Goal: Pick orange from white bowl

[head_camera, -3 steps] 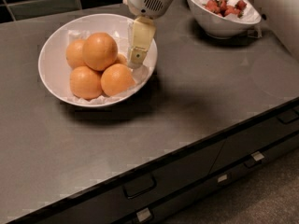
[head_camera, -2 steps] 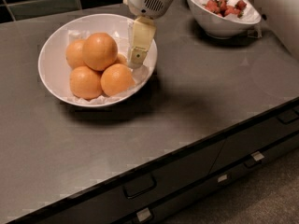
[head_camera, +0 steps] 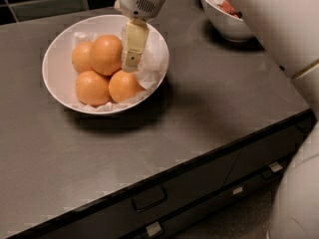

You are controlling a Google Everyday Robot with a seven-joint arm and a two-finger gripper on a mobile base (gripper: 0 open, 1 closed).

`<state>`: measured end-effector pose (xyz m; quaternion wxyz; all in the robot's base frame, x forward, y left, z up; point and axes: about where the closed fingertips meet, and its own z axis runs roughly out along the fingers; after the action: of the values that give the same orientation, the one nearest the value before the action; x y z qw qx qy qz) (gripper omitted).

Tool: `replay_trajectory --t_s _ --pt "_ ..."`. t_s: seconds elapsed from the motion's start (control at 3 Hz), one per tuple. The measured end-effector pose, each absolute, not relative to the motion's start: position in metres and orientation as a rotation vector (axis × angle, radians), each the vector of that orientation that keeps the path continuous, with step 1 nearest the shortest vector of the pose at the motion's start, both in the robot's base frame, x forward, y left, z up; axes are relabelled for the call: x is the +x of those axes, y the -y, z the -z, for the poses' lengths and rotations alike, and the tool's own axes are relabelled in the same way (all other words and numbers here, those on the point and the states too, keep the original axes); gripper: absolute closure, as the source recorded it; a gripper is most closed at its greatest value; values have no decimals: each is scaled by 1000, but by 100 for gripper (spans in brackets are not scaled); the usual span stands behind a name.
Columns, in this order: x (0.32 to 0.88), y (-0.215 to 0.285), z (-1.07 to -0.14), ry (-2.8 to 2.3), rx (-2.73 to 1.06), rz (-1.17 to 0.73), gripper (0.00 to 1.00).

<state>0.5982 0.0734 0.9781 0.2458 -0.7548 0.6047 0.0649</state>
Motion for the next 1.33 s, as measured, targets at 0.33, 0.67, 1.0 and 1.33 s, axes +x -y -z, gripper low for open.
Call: replay_trajectory --t_s 0.33,0.67,1.0,1.33 --pt "604 -84 -967 -1641 -2081 -224 7" --pt "605 -87 -965 -1639 -2084 -232 11" --pt "607 -90 -962 -1636 -2089 -242 13" --pt "607 -93 -960 -1636 -2093 -247 17"
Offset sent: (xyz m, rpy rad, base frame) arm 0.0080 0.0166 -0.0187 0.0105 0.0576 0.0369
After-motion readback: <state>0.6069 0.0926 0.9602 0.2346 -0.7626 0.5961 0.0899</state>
